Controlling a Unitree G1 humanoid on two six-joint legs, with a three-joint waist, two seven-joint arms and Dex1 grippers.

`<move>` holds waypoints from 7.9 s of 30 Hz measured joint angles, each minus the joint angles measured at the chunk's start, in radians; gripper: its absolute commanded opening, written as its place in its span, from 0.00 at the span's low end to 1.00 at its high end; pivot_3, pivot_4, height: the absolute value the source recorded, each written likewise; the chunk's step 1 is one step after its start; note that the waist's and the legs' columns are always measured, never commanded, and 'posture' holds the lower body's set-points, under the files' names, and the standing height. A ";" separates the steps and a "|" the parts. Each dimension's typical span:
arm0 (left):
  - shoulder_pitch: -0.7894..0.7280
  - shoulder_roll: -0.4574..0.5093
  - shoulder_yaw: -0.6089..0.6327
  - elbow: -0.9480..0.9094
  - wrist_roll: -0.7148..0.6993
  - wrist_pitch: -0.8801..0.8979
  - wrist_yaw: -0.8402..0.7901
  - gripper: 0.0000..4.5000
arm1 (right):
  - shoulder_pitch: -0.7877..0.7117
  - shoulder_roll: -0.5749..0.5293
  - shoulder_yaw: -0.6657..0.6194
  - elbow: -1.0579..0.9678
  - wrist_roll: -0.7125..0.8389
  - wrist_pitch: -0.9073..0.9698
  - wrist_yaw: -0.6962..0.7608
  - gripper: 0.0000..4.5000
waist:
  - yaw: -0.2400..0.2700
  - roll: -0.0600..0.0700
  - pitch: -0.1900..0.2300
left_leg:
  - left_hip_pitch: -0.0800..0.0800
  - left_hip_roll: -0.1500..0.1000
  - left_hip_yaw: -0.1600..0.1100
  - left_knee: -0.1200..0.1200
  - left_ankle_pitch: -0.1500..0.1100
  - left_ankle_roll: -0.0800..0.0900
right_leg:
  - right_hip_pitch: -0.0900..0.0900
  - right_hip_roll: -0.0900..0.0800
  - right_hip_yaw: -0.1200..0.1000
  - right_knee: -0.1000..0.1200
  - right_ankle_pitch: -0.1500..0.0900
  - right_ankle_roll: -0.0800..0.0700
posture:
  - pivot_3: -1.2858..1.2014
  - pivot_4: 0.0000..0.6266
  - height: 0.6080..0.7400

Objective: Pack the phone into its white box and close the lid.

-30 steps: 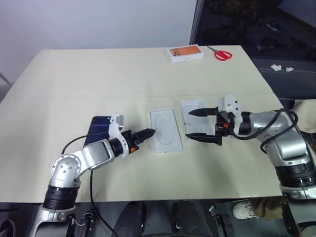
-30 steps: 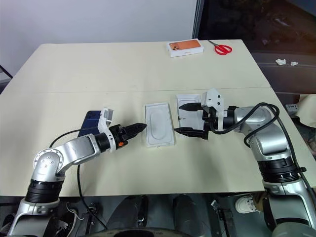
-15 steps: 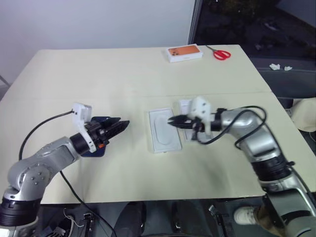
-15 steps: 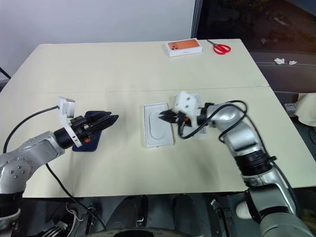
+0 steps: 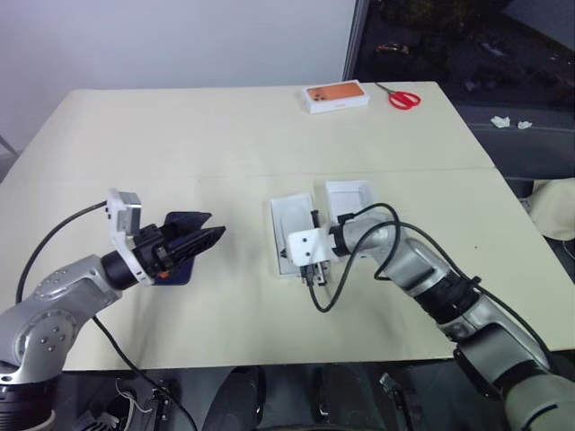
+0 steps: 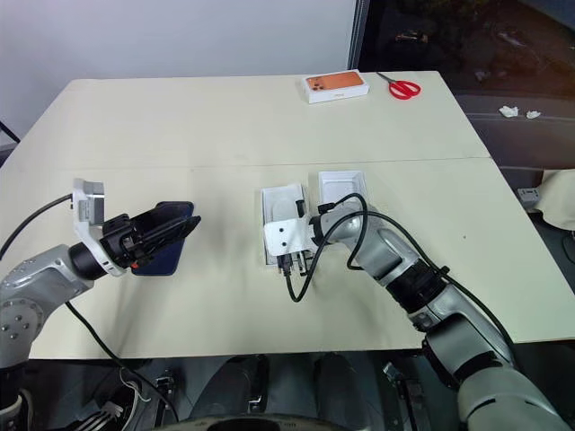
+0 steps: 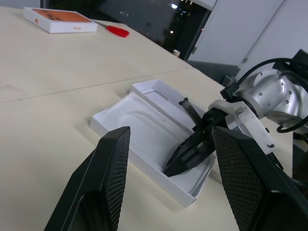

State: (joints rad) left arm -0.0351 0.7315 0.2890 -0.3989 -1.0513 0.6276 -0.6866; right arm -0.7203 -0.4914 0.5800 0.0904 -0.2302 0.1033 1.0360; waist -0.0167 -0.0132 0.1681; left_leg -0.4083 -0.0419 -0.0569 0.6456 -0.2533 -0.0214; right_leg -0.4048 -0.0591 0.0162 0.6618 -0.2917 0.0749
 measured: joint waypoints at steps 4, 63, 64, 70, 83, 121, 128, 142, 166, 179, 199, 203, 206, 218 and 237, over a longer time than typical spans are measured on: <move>0.001 -0.019 0.000 -0.003 0.004 0.004 0.002 0.64 | -0.004 0.061 -0.018 0.047 -0.001 0.005 -0.024 0.01 | -0.002 0.000 0.000 | 0.000 0.000 0.000 0.000 0.000 0.000 | 0.000 0.000 0.000 0.000 0.000 0.000 | 0.52 0.24 1.00; -0.018 -0.071 -0.021 -0.005 0.100 0.022 0.010 0.64 | -0.009 0.059 -0.102 0.193 -0.064 -0.120 -0.063 0.01 | 0.001 0.000 0.000 | 0.000 0.000 0.000 0.000 0.000 0.000 | 0.000 0.000 0.000 0.001 0.000 0.000 | 0.52 0.24 1.00; -0.017 -0.062 -0.021 0.004 0.106 0.022 0.009 0.64 | -0.010 0.063 -0.103 0.193 -0.060 -0.120 -0.066 0.01 | 0.001 0.000 0.000 | 0.000 0.000 0.000 0.000 0.000 0.000 | 0.000 0.000 0.000 0.001 0.000 0.000 | 0.52 0.24 1.00; -0.016 -0.014 0.041 0.102 0.131 0.023 -0.002 0.64 | -0.029 0.129 -0.187 0.182 0.057 -0.047 -0.055 0.01 | -0.004 0.001 0.000 | 0.000 0.000 0.000 0.000 0.000 0.000 | -0.001 0.001 0.000 0.001 0.000 0.000 | 0.52 0.24 1.00; -0.071 0.164 0.205 0.613 0.141 0.179 -0.090 0.64 | -0.042 0.407 -0.148 0.116 0.115 0.136 -0.216 0.01 | -0.007 0.000 0.000 | 0.000 0.000 -0.001 -0.002 0.001 -0.001 | -0.004 0.000 0.000 0.002 0.000 0.000 | 0.52 0.24 1.00; -0.507 0.174 -0.115 1.214 0.511 0.446 -0.598 0.64 | -0.186 0.651 0.020 0.664 -0.123 -0.052 -0.410 0.01 | -0.021 -0.001 -0.003 | 0.003 -0.003 -0.003 -0.004 0.002 -0.004 | -0.004 -0.001 -0.001 0.005 0.000 0.000 | 0.52 0.24 1.00; -0.471 0.149 -0.048 1.095 0.503 0.524 -0.513 0.64 | -0.195 0.657 -0.001 0.687 -0.123 -0.051 -0.410 0.01 | -0.020 -0.001 -0.003 | 0.004 -0.003 -0.003 -0.004 0.002 -0.003 | -0.004 -0.001 -0.001 0.005 0.000 0.000 | 0.52 0.24 1.00; -0.442 0.117 0.023 1.005 0.495 0.558 -0.413 0.64 | -0.198 0.657 -0.018 0.700 -0.135 -0.054 -0.402 0.01 | -0.016 0.002 -0.005 | 0.006 -0.004 -0.003 -0.004 0.002 -0.003 | -0.002 -0.001 -0.001 0.005 0.000 0.000 | 0.52 0.24 1.00; -0.477 0.025 0.009 0.964 0.449 0.632 -0.378 0.64 | -0.207 0.661 -0.024 0.699 -0.149 -0.090 -0.401 0.01 | -0.011 0.003 -0.007 | 0.009 -0.005 -0.003 -0.005 0.002 -0.003 | 0.000 -0.002 0.000 0.004 0.000 0.000 | 0.52 0.24 1.00; -0.411 0.041 0.044 0.957 0.410 0.631 -0.359 0.34 | -0.207 0.661 -0.023 0.699 -0.150 -0.091 -0.401 0.00 | -0.030 0.003 -0.007 | 0.009 -0.004 -0.002 -0.010 0.003 -0.005 | -0.003 -0.002 0.001 0.004 0.000 0.000 | 0.52 0.24 1.00; -0.371 0.040 0.094 0.983 0.361 0.651 -0.361 0.00 | -0.211 0.660 -0.035 0.693 -0.142 -0.086 -0.391 0.00 | -0.048 0.002 -0.007 | 0.012 -0.003 -0.001 -0.015 0.004 -0.007 | -0.002 -0.001 0.002 0.003 0.000 0.000 | 0.52 0.24 1.00; -0.351 0.024 0.149 0.982 0.328 0.656 -0.352 0.00 | -0.211 0.661 -0.145 0.602 -0.022 -0.026 -0.337 0.00 | -0.050 0.002 -0.007 | 0.012 -0.002 -0.001 -0.016 0.004 -0.007 | -0.001 -0.001 0.002 0.003 0.000 0.000 | 0.52 0.24 1.00; -0.332 -0.003 0.216 0.983 0.284 0.677 -0.348 0.00 | -0.208 0.661 -0.250 0.460 0.137 0.095 -0.242 0.00 | -0.050 0.002 -0.007 | 0.009 -0.002 -0.001 -0.015 0.004 -0.007 | -0.001 -0.001 0.002 0.003 0.000 0.000 | 0.52 0.24 1.00; -0.284 -0.136 0.411 0.912 0.103 0.867 -0.229 0.00 | -0.054 0.408 -0.359 -0.014 0.509 0.497 -0.015 0.51 | -0.026 0.001 -0.007 | 0.004 -0.002 -0.001 -0.013 0.004 -0.007 | -0.004 -0.002 0.002 0.002 0.000 0.000 | 0.52 0.24 1.00; -0.281 -0.223 0.522 0.790 -0.031 0.914 -0.027 0.00 | 0.097 0.051 -0.074 0.028 0.202 0.023 0.140 0.85 | -0.020 -0.004 -0.004 | 0.003 -0.001 -0.001 -0.012 0.004 -0.007 | -0.004 -0.001 0.001 0.002 0.000 0.000 | 0.52 0.24 1.00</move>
State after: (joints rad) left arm -0.3162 0.5086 0.8106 0.3911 -1.0819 1.5414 -0.7135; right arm -0.6231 -0.4408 0.5065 0.1188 -0.0284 0.1264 1.1761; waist -0.0366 -0.0172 0.1639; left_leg -0.4054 -0.0427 -0.0582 0.6339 -0.2492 -0.0284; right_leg -0.4093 -0.0600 0.0169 0.6638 -0.2916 0.0749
